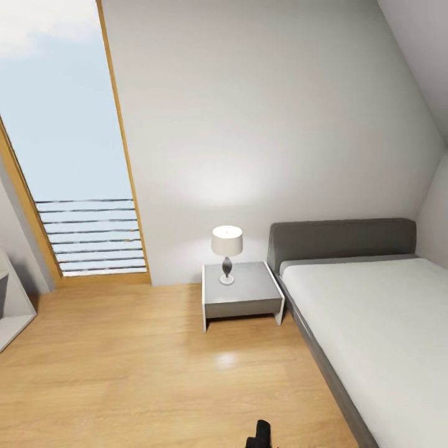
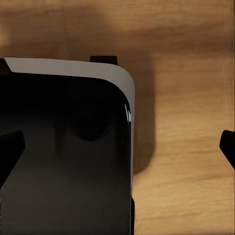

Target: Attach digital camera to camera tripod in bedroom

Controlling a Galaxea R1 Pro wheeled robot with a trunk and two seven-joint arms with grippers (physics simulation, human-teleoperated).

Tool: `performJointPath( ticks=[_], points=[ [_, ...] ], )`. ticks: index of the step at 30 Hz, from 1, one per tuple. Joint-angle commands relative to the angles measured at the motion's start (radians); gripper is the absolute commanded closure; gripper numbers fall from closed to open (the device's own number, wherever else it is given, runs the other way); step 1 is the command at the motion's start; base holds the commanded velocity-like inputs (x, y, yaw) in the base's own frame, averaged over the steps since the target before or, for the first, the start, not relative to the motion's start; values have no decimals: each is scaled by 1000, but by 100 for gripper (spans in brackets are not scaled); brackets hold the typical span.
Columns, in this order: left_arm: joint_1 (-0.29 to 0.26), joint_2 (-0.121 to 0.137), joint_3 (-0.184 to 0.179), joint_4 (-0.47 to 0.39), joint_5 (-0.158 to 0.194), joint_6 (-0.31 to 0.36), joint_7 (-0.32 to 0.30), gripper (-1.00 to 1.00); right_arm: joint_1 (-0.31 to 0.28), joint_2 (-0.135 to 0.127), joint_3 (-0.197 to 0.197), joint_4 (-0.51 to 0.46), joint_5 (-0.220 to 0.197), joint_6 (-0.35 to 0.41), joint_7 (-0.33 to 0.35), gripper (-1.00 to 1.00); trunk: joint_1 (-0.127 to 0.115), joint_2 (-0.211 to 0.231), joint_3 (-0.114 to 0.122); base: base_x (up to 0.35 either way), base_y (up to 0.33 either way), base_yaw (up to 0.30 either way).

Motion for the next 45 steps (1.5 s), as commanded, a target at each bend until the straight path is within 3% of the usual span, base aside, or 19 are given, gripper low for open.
performJointPath(
  ticks=[1,19,35,45],
  points=[
    [1,0,1,-2,5,-1,0,-100,0,0,1,-1,0,-2,-2,-100,0,0,-1,0,0,-291],
    [1,0,1,-4,7,-2,0,-100,0,1,1,-1,3,-3,-2,-100,0,0,-1,12,0,-291],
    [1,0,1,-3,5,-2,0,-100,0,1,1,-1,4,-3,-2,-100,0,0,-1,247,0,-291],
    [1,0,1,-4,6,-2,0,-100,0,1,1,-1,4,-4,-2,-100,0,0,-1,82,0,-291]
  ],
)
